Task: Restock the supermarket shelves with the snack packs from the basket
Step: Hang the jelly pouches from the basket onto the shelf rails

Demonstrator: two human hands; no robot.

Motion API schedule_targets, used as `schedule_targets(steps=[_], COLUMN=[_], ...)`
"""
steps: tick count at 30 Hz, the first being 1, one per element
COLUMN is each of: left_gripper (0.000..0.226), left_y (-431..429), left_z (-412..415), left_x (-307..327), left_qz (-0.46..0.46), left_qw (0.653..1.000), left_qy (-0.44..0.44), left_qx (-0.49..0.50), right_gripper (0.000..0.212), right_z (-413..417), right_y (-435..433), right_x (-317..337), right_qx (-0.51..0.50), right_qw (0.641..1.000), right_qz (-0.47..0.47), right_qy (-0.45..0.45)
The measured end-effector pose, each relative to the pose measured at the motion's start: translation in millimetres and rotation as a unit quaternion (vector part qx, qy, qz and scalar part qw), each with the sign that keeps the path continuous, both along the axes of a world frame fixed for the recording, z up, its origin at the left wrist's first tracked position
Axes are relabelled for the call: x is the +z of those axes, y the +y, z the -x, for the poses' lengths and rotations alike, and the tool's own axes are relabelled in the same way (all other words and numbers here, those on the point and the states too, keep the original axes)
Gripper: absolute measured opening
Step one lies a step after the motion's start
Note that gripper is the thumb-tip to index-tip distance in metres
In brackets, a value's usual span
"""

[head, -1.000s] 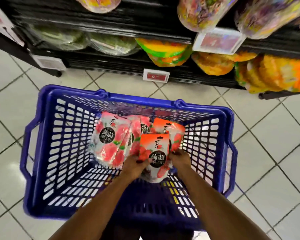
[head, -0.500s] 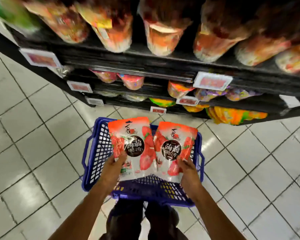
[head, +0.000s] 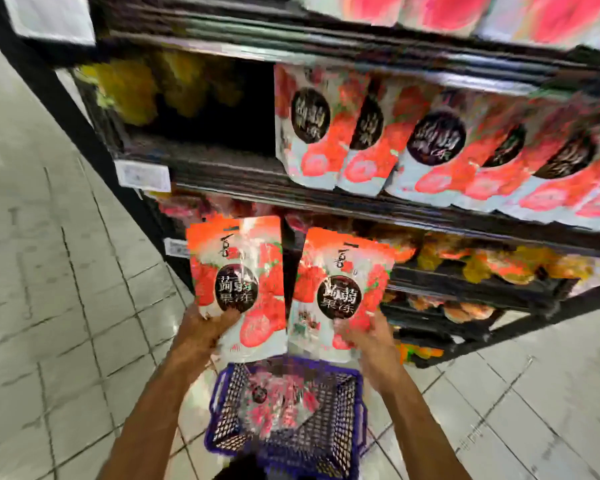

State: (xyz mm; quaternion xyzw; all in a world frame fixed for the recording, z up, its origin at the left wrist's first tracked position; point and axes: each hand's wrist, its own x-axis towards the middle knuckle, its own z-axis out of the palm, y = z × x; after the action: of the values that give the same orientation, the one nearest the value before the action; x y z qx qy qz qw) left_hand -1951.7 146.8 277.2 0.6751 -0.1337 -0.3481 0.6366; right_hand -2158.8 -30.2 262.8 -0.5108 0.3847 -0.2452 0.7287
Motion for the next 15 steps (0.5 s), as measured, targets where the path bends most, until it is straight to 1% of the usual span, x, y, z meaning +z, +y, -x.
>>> schedule_targets(steps=[2,3,4,7,9,10,13,15], left_gripper=[0.027,0.021,0.019,0.018,0.015,0.015,0.022,0.027], left_y=[5,7,11,15,17,18,20,22], left_z=[-18,-27,-39,-72,-95,-105,-139,-159], left_x=[37,49,66,97,111,117,127,128], left_qz=[0.028,0.043,0.055,0.072,0.088,0.096,0.113,0.126], left_qw=[0.999,0.997,0.995,0.990,0.988,0.988,0.986,0.987], left_qy=[-0.040,-0.056,-0.074,-0.112,-0.120,-0.119,-0.119,-0.101], left_qx=[0.018,0.030,0.042,0.052,0.047,0.037,0.000,-0.022], right_gripper=[0.037,0.037,0.039,0.034,0.037,0.035,0.029,0.026], right_z=[-9,-12,-16,-30,-43,-50,-77,-96], right_y=[-2,-1,0,2,6,8,21,27], right_x=[35,47,62,93,109,115,132,137], right_qx=[0.018,0.012,-0.001,-0.019,-0.022,-0.034,-0.080,-0.109], right_qw=[0.999,0.998,0.997,0.997,0.995,0.993,0.983,0.975], right_qz=[0.045,0.061,0.073,0.078,0.097,0.114,0.168,0.196], right_qy=[-0.001,-0.002,-0.008,-0.020,-0.013,-0.013,-0.004,-0.001])
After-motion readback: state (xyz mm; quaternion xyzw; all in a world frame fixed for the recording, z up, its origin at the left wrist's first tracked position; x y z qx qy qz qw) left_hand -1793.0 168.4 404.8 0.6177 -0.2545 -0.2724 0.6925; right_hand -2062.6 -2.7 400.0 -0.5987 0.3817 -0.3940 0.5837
